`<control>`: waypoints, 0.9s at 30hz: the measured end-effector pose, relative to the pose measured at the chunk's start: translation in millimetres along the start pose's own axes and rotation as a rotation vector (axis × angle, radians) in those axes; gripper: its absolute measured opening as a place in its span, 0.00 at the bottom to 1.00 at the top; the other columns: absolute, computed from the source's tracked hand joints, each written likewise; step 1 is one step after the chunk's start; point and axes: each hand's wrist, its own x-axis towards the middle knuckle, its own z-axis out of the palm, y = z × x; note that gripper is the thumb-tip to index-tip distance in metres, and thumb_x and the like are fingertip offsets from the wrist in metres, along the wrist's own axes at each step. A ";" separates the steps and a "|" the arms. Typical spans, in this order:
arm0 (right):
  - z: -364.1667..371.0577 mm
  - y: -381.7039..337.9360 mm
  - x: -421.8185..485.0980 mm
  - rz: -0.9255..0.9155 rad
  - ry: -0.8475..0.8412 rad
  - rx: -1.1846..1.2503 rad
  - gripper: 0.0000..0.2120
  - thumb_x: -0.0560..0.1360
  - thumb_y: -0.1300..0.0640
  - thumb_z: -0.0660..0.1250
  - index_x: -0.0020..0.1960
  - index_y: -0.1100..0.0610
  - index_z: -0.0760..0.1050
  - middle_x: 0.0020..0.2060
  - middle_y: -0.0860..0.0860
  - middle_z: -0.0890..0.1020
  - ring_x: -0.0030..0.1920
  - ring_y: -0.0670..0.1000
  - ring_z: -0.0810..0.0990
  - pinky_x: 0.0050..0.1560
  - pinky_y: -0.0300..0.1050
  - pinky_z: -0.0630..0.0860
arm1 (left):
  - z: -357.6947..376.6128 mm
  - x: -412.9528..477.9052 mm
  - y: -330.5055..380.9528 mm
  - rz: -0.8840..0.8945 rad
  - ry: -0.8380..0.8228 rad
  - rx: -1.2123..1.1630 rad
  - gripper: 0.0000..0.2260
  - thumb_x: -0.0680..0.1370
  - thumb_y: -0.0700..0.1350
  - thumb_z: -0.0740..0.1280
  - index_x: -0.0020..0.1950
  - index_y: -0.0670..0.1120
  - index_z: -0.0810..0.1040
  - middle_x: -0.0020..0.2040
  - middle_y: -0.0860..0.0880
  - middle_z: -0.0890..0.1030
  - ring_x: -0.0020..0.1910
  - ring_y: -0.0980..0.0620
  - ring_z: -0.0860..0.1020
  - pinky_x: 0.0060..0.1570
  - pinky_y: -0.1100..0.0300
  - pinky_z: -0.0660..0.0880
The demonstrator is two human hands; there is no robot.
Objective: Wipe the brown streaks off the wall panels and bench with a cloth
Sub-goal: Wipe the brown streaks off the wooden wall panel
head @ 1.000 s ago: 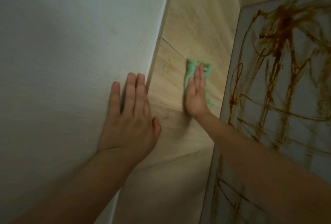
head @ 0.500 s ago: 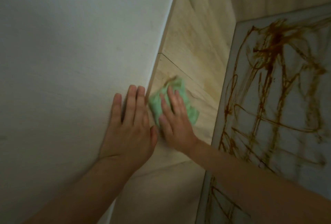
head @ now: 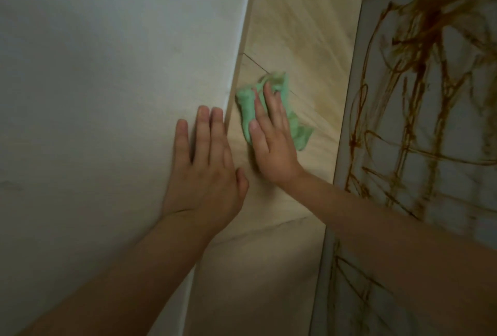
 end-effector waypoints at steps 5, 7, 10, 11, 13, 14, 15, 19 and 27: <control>16.9 28.3 -160.9 -0.134 -0.142 -0.152 0.26 0.88 0.47 0.50 0.84 0.49 0.50 0.84 0.52 0.45 0.84 0.60 0.47 0.78 0.68 0.56 | 0.3 -0.7 -0.3 -0.001 -0.007 0.005 0.37 0.83 0.57 0.47 0.81 0.29 0.48 0.83 0.33 0.45 0.82 0.33 0.40 0.77 0.32 0.39; 19.7 29.4 -202.9 -0.239 -0.214 -0.195 0.26 0.87 0.49 0.54 0.83 0.55 0.55 0.84 0.55 0.47 0.83 0.60 0.52 0.77 0.69 0.59 | -0.3 -1.9 -0.2 0.001 -0.017 0.013 0.36 0.84 0.57 0.46 0.81 0.30 0.48 0.83 0.33 0.44 0.82 0.33 0.40 0.77 0.32 0.40; 15.5 32.3 -190.1 -0.289 -0.237 -0.192 0.27 0.87 0.48 0.55 0.83 0.53 0.54 0.83 0.57 0.52 0.82 0.58 0.56 0.78 0.67 0.60 | -1.1 -2.9 1.7 -0.006 -0.023 0.030 0.36 0.83 0.57 0.46 0.81 0.30 0.48 0.83 0.34 0.44 0.82 0.34 0.40 0.78 0.33 0.40; 13.4 32.7 -171.6 -0.265 -0.229 -0.179 0.27 0.87 0.46 0.54 0.84 0.52 0.54 0.83 0.57 0.53 0.82 0.59 0.56 0.78 0.67 0.60 | -0.8 -3.3 1.2 -0.013 -0.016 0.037 0.36 0.83 0.57 0.46 0.81 0.31 0.48 0.83 0.34 0.45 0.82 0.34 0.40 0.78 0.33 0.40; 4.4 27.7 -123.3 -0.089 -0.189 -0.120 0.27 0.87 0.42 0.50 0.84 0.47 0.51 0.84 0.54 0.50 0.83 0.59 0.51 0.79 0.66 0.58 | -1.0 -3.9 0.3 -0.021 -0.003 0.043 0.36 0.83 0.58 0.45 0.81 0.31 0.47 0.83 0.35 0.45 0.82 0.34 0.41 0.78 0.33 0.40; -0.9 23.2 -93.8 0.012 -0.163 -0.089 0.27 0.87 0.40 0.47 0.84 0.44 0.49 0.84 0.51 0.48 0.84 0.58 0.48 0.81 0.63 0.55 | -2.0 -3.6 0.5 -0.015 0.003 0.047 0.37 0.83 0.58 0.45 0.81 0.32 0.47 0.83 0.35 0.46 0.82 0.34 0.41 0.78 0.33 0.41; -8.0 15.2 -65.1 0.099 -0.146 -0.065 0.28 0.86 0.39 0.46 0.84 0.43 0.46 0.84 0.49 0.45 0.84 0.56 0.46 0.82 0.61 0.53 | -3.1 -3.7 1.2 -0.008 0.005 0.056 0.37 0.83 0.58 0.45 0.82 0.33 0.46 0.83 0.36 0.46 0.82 0.34 0.42 0.78 0.33 0.41; -33.8 -17.3 6.6 0.227 -0.195 -0.064 0.28 0.87 0.41 0.47 0.84 0.40 0.42 0.84 0.46 0.41 0.84 0.53 0.42 0.83 0.57 0.47 | -14.4 -6.2 -10.6 0.036 0.014 0.030 0.35 0.83 0.58 0.48 0.83 0.36 0.48 0.84 0.40 0.49 0.83 0.38 0.46 0.79 0.36 0.44; 28.7 -61.7 -176.7 -0.145 -0.202 -0.122 0.26 0.88 0.46 0.49 0.84 0.45 0.47 0.84 0.55 0.49 0.84 0.58 0.45 0.82 0.61 0.46 | -27.6 -33.5 -82.2 0.154 0.134 0.121 0.25 0.83 0.49 0.52 0.80 0.44 0.66 0.82 0.39 0.61 0.82 0.39 0.55 0.78 0.33 0.46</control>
